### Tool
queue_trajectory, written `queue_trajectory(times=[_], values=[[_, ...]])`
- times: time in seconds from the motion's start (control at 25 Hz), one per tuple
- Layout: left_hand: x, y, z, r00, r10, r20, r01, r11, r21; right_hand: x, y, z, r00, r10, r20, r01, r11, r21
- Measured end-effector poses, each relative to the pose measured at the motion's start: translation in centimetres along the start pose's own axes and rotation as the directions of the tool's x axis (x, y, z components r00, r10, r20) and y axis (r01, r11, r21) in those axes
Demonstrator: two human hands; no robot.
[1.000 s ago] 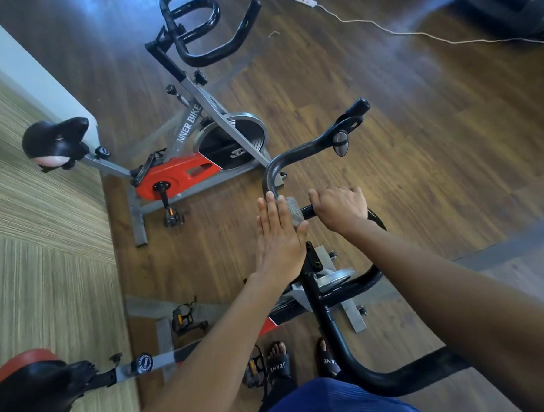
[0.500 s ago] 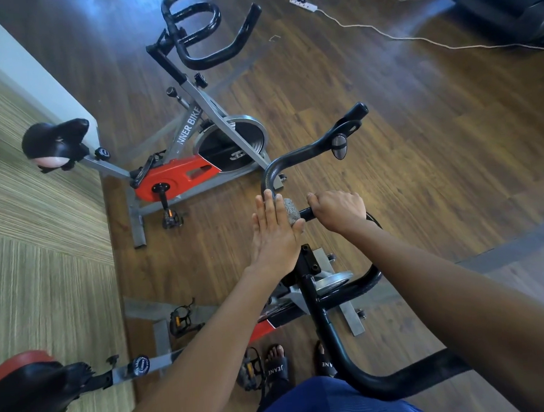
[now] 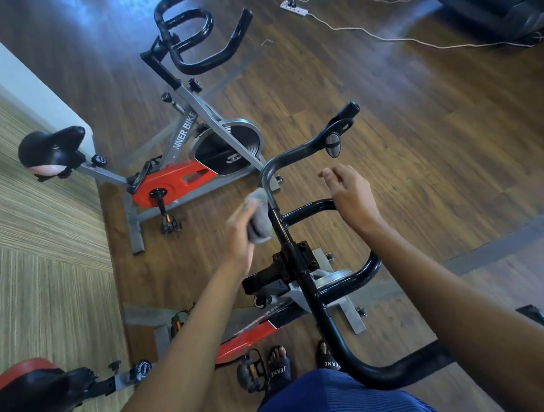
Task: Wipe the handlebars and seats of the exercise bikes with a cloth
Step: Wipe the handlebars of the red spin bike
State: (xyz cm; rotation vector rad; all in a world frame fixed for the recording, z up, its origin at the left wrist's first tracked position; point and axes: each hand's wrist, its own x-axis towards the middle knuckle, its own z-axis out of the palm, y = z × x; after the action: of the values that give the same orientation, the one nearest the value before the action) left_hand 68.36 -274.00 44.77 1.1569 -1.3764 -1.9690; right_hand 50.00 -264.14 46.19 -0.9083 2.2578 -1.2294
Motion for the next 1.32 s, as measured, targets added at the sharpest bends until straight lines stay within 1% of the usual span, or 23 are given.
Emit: queue_trajectory(times=[0.08,0.16,0.2,0.28,0.36,0.4,0.52,0.6,0.68,0.76,0.8,0.88,0.92,0.96,1.0,1.04,1.08,1.12,1.16,1.2,1.24,1.28,1.32], values=[[-0.1,1.0,-1.4,0.997,0.015,-0.072,-0.037,0.947,-0.318,-2.1,-0.3,0.0,0.999,0.050,0.014,-0.052,0.983,0.177],[-0.5,2.3,-1.7,1.000,0.027,-0.012,-0.030,0.896,-0.444,-3.9,-0.3,0.3,0.989,0.130,0.078,-0.150,0.904,0.399],[-0.8,2.8,-1.3,0.999,-0.005,0.032,0.018,0.894,-0.447,-4.7,-0.4,0.6,0.973,0.185,0.136,-0.230,0.813,0.534],[-1.6,3.5,0.4,0.983,-0.143,0.120,0.180,0.891,-0.417,-6.0,-0.6,1.0,0.911,0.292,0.290,-0.404,0.500,0.766],[-2.7,3.7,2.7,0.943,-0.243,0.227,0.317,0.864,-0.391,-7.1,-0.5,1.4,0.865,0.316,0.391,-0.464,0.203,0.862],[-3.2,3.6,3.7,0.921,-0.281,0.269,0.369,0.848,-0.380,-7.6,-0.4,1.4,0.866,0.284,0.412,-0.458,0.121,0.880],[-4.2,2.9,6.0,0.874,-0.332,0.355,0.449,0.832,-0.327,-8.8,-0.1,0.9,0.897,0.124,0.424,-0.426,-0.007,0.905],[-4.4,2.3,6.9,0.897,-0.315,0.311,0.403,0.873,-0.276,-9.3,0.0,0.3,0.906,0.086,0.415,-0.409,-0.077,0.909],[-4.7,1.4,7.7,0.930,-0.284,0.235,0.333,0.920,-0.205,-9.6,0.1,-0.2,0.919,0.109,0.379,-0.367,-0.114,0.923],[-5.4,0.9,8.4,0.958,-0.216,0.191,0.224,0.974,-0.026,-10.0,0.3,-0.2,0.921,0.189,0.340,-0.332,-0.072,0.941],[-5.6,0.9,8.5,0.974,-0.136,0.181,0.106,0.981,0.165,-10.2,0.2,-0.2,0.917,0.232,0.323,-0.322,-0.046,0.946],[-5.5,1.2,7.7,0.979,0.087,0.182,-0.170,0.842,0.512,-10.7,-0.2,-0.8,0.913,0.299,0.276,-0.293,0.013,0.956],[-4.9,1.1,6.7,0.968,0.185,0.167,-0.248,0.784,0.568,-11.2,-0.3,-1.2,0.914,0.324,0.246,-0.277,0.052,0.960],[-4.2,0.8,5.4,0.960,0.255,0.118,-0.276,0.774,0.570,-11.9,-0.3,-1.6,0.920,0.345,0.184,-0.245,0.144,0.959],[-3.4,0.4,3.9,0.959,0.281,0.032,-0.251,0.797,0.550,-12.8,-0.2,-1.9,0.932,0.353,0.087,-0.210,0.327,0.921],[-2.6,-0.5,2.5,0.963,0.264,-0.057,-0.193,0.819,0.541,-13.9,-0.1,-2.0,0.948,0.317,-0.027,-0.171,0.578,0.798],[-2.1,-1.4,1.1,0.965,0.233,-0.123,-0.130,0.826,0.548,-14.9,0.1,-1.8,0.970,0.211,-0.119,-0.107,0.814,0.571],[-1.7,-2.7,0.0,0.966,0.205,-0.155,-0.079,0.811,0.579,-16.0,0.8,-1.1,0.989,0.050,-0.138,-0.012,0.964,0.266],[-1.6,-3.8,-0.8,0.971,0.183,-0.153,-0.050,0.783,0.620,-16.9,1.7,-0.1,0.988,-0.124,-0.090,0.120,0.992,-0.048],[-1.3,-4.8,-1.3,0.977,0.169,-0.131,-0.042,0.752,0.657,-17.5,2.8,1.0,0.963,-0.267,0.015,0.259,0.918,-0.301],[-1.2,-5.5,-1.5,0.981,0.161,-0.108,-0.042,0.721,0.691,-18.1,3.5,2.0,0.935,-0.335,0.120,0.351,0.814,-0.463],[-1.0,-6.0,-1.7,0.983,0.154,-0.095,-0.039,0.692,0.720,-18.5,3.8,2.8,0.925,-0.319,0.205,0.378,0.742,-0.554],[-0.9,-6.3,-1.6,0.985,0.150,-0.082,-0.040,0.669,0.743,-18.7,3.9,3.4,0.931,-0.259,0.256,0.363,0.717,-0.596]])
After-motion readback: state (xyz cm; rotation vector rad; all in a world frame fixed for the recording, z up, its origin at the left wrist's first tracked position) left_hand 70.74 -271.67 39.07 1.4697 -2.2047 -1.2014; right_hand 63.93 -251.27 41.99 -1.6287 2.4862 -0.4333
